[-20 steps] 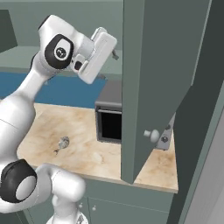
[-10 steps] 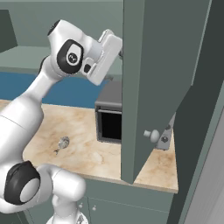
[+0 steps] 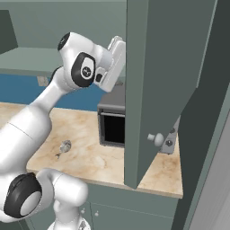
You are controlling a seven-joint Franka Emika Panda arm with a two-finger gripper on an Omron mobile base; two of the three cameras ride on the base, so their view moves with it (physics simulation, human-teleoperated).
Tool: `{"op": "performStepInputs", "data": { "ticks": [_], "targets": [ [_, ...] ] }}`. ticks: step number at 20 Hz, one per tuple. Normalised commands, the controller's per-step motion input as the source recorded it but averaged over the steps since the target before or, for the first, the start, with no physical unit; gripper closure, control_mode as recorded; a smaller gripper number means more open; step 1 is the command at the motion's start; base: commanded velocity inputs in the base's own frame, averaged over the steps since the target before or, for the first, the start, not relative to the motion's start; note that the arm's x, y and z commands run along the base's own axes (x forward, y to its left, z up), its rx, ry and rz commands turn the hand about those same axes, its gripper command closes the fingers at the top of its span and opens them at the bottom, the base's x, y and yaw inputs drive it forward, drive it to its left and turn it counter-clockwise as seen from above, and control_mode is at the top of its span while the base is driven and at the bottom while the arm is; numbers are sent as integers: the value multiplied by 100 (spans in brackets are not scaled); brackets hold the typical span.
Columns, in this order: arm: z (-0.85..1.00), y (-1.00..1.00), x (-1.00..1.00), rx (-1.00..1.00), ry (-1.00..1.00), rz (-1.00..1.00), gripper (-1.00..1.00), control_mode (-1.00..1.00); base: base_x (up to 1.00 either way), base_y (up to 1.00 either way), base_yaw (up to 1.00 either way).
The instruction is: Retrieve the tupperware from the cabinet, then place the raw meat into the tupperware to avoid contamination.
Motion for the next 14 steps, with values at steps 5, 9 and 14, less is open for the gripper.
{"op": "performStepInputs", "data": {
  "ticks": [5, 9, 14],
  "targets": [
    [14, -2, 37, -3, 4, 4, -100, -100, 0, 0, 0],
    [15, 0, 44, -5, 0, 4, -100, -100, 0, 0, 0],
    [9, 0, 49, -4, 1, 5, -100, -100, 0, 0, 0]
  ]
}}
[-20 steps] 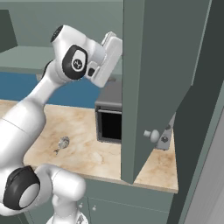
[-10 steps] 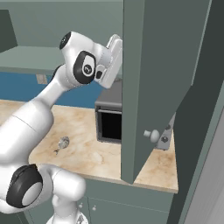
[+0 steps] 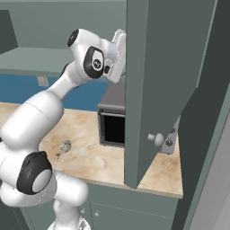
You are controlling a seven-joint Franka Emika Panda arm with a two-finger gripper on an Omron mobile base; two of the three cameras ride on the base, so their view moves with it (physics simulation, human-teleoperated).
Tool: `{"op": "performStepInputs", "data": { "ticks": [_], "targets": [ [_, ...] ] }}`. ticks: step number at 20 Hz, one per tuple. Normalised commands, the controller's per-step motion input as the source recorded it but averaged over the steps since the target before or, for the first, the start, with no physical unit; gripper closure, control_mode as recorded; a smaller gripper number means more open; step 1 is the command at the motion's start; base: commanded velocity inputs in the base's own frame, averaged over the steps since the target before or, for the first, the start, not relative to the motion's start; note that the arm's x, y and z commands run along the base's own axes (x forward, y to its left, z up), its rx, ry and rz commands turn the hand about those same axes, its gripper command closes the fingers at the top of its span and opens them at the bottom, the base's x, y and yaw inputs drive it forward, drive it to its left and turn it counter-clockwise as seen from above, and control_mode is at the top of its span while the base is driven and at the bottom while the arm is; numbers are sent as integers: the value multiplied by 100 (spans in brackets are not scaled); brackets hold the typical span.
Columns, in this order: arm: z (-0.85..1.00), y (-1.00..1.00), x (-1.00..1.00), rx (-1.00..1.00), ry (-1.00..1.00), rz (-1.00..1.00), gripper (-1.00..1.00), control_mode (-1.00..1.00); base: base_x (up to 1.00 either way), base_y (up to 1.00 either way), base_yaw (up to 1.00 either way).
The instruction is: Retrieve the tupperware from the cabinet, then place the raw meat into the tupperware to avoid contamination.
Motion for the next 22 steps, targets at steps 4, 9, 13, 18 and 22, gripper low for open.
{"op": "performStepInputs", "data": {
  "ticks": [4, 9, 13, 18, 22],
  "targets": [
    [0, 0, 46, -1, 0, 5, -100, -100, 0, 0, 0],
    [10, -1, 36, -2, 5, 1, -100, -100, 0, 0, 0],
    [9, -5, 34, -4, 7, -2, -100, -100, 0, 0, 0],
    [-2, -11, 29, -1, 0, -2, -100, -100, 0, 0, 0],
    [-7, -10, 18, 0, 0, -5, -100, -100, 0, 0, 0]
  ]
}}
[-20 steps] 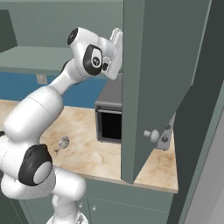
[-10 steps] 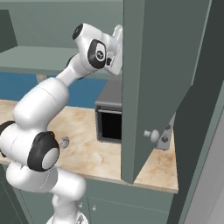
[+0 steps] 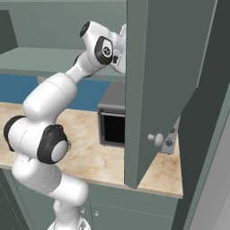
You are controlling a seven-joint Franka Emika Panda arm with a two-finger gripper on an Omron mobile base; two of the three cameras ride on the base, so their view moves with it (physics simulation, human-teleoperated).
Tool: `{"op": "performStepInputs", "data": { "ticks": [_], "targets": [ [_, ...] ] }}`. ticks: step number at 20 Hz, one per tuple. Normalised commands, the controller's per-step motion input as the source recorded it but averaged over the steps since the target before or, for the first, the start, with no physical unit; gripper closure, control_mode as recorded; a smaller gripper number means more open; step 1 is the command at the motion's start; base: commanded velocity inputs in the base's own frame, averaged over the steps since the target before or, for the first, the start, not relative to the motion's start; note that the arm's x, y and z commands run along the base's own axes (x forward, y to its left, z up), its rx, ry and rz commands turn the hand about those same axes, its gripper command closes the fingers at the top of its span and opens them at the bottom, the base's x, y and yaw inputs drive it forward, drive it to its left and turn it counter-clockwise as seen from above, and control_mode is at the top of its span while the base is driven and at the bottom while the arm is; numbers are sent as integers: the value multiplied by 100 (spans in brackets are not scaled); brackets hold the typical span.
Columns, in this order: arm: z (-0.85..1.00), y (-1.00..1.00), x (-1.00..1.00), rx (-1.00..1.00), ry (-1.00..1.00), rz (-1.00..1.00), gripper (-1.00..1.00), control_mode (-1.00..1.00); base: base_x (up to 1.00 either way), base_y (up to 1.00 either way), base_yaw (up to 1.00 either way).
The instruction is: Retrieve the tupperware from the cabinet, then place the raw meat into the tupperware to avoid contamination.
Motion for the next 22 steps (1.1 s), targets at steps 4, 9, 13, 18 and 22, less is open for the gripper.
{"op": "performStepInputs", "data": {
  "ticks": [4, 9, 13, 18, 22],
  "targets": [
    [-6, -5, 6, 0, -2, -6, -100, -100, 0, 0, 0],
    [-5, -16, -4, 1, -8, -6, -100, -100, 0, 0, 0],
    [-12, -18, 0, 2, -6, -5, -100, -100, 0, 0, 0],
    [-19, -8, 3, 2, -6, -2, -100, -100, 0, 0, 0],
    [-27, 0, 13, 1, -6, 0, -100, -100, 0, 0, 0]
  ]
}}
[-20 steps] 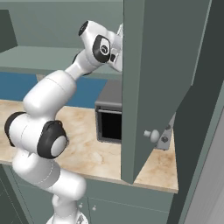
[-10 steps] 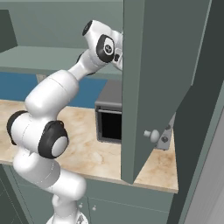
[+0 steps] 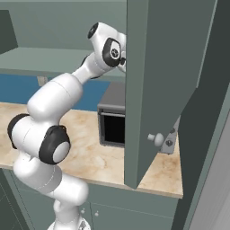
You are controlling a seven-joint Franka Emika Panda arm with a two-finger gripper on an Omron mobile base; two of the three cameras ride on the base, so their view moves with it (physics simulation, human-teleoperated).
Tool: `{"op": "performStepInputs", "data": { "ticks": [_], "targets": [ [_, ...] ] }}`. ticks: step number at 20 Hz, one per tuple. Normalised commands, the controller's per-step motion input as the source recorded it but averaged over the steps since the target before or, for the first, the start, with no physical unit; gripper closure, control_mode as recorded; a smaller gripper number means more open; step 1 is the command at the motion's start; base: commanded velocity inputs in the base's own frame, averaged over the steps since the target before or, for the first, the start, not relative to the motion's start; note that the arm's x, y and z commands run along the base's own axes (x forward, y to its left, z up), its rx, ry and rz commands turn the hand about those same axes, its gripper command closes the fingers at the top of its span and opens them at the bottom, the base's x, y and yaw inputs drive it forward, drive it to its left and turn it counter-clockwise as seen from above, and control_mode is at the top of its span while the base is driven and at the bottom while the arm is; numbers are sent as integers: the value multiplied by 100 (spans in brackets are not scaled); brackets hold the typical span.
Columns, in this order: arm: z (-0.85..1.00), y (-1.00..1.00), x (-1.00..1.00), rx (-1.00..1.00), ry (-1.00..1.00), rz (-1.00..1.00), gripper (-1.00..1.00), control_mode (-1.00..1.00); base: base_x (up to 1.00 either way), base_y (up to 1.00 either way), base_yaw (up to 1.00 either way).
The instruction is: Retrieve the tupperware from the cabinet, then place the raw meat into the tupperware to avoid contamination.
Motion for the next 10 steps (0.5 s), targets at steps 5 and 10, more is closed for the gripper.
{"op": "performStepInputs", "data": {
  "ticks": [5, 10],
  "targets": [
    [-8, -10, 14, 0, -3, 0, -100, -100, 0, 0, 0],
    [-6, -16, 4, 0, 0, -1, -100, -100, 0, 0, 0]
  ]
}}
